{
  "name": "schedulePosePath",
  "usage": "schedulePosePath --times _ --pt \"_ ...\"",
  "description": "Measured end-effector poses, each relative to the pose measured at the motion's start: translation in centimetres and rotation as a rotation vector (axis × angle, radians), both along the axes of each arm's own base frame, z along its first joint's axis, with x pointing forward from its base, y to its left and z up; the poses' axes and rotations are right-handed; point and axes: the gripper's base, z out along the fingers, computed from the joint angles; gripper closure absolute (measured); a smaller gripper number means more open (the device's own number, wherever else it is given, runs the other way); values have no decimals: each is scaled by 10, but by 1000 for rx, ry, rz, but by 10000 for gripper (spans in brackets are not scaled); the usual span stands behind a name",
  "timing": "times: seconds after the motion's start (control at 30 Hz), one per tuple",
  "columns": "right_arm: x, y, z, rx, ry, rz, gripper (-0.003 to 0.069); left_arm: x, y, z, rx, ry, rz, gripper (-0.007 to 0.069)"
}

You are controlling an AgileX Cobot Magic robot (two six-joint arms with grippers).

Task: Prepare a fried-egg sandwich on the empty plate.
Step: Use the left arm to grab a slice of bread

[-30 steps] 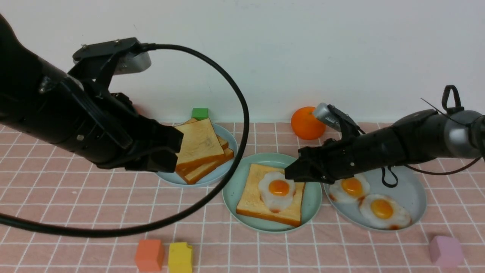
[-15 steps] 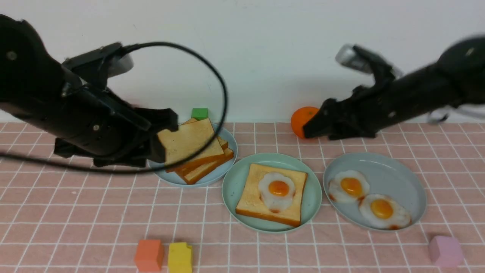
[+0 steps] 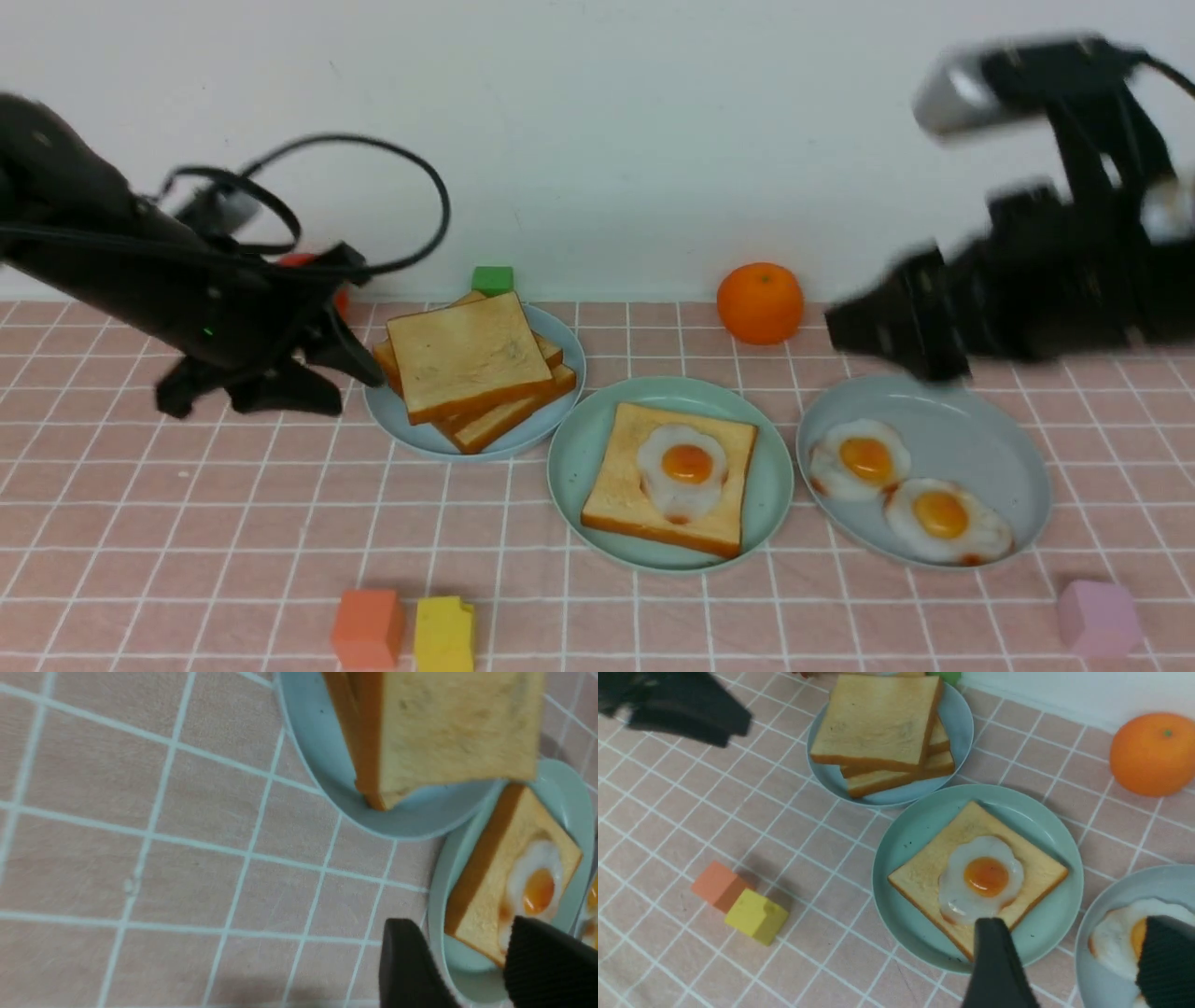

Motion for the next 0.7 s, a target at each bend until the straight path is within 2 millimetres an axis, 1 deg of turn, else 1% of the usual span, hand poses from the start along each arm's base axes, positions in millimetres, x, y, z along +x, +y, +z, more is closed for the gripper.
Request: schedulePosePath --times 0.03,0.07,0.13,0.17,0.2,0.23,0.27,0.33,0.37,0.43,0.47,0.57,0.7 --pt "-10 -3 0 10 -32 -1 256 3 0 -6 -8 9 10 254" --pt "-25 -10 -5 28 -73 -11 276 7 0 -14 -13 14 27 225" --pt "-48 -19 -10 58 -126 -20 328 14 1 -23 -22 8 60 174" --pt "-50 -20 -12 60 -125 -21 335 15 1 -24 -21 6 63 169" --pt "-72 -29 -13 83 -161 -16 407 21 1 -33 -24 -7 83 118" --pt "-72 -29 -15 80 -154 -14 416 22 1 -33 -24 -13 84 118" --pt "-87 -35 -14 89 -170 -4 501 26 1 -40 -32 -22 92 88" --pt "-100 -40 -13 97 -182 13 605 32 -1 -49 -59 -32 98 69" --pt "-105 -42 -10 105 -198 16 645 34 -2 -53 -72 -35 99 64" --pt "-112 -45 -6 117 -225 18 665 38 -4 -63 -105 -44 96 62" --pt "-112 -45 -6 118 -226 19 665 39 -4 -64 -108 -45 95 62" --pt "-117 -46 -7 114 -207 32 666 45 -8 -75 -140 -89 68 71" --pt "-118 -45 -10 101 -170 47 666 48 -9 -81 -149 -109 57 100"
